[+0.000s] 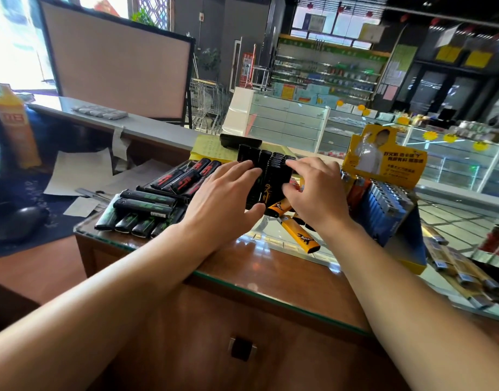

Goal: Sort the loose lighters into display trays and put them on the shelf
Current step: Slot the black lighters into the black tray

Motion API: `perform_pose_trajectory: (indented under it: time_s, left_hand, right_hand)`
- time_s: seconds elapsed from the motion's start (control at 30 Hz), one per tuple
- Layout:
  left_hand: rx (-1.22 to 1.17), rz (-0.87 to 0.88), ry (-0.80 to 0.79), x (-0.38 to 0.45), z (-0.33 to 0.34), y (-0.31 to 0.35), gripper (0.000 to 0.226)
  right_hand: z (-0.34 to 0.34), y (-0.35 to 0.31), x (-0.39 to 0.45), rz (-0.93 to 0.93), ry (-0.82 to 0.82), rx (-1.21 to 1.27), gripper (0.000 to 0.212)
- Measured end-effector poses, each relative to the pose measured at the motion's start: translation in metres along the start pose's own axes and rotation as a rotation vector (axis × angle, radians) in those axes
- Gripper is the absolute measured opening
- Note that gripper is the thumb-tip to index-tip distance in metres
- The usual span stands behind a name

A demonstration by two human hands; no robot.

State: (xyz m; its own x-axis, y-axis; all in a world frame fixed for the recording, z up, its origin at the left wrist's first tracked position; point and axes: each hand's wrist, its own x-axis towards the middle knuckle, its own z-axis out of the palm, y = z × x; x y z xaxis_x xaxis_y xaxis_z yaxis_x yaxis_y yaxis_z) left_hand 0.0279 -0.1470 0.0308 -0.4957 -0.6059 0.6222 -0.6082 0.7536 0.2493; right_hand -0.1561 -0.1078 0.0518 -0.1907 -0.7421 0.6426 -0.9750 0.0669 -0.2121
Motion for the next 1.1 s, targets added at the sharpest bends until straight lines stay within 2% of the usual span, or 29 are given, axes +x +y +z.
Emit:
perform_pose_trajectory:
  time_s: [0.17, 0.57, 0.83, 0.93, 1.1]
  left_hand:
    - [-0.003, -0.006, 0.019, -0.001, -0.002, 0.000, 0.065]
    - [-0.008, 0.045, 0.121, -0.040, -0.044, 0.001, 0.060]
    - [0.026, -0.068, 0.191, -0.099, -0.087, -0.046, 0.058]
    - [0.051, -0.115, 0.158, -0.117, -0.091, -0.067, 0.063]
    - [0.102, -0.152, 0.000, -0.130, -0.085, -0.091, 0.082]
  right_hand:
    - [-0.012, -0.004, -0.005, -0.003, -0.076, 0.024, 0.053]
    - [-0.028, -0.037, -0.044, -0.172, -0.122, 0.047, 0.047]
    - [-0.015, -0.087, -0.073, -0.250, -0.243, 0.114, 0.061]
    - [-0.010, -0.100, -0.079, -0.259, -0.270, 0.145, 0.063]
    - [-0.005, -0.115, -0.084, -0.277, -0.308, 0.140, 0.065]
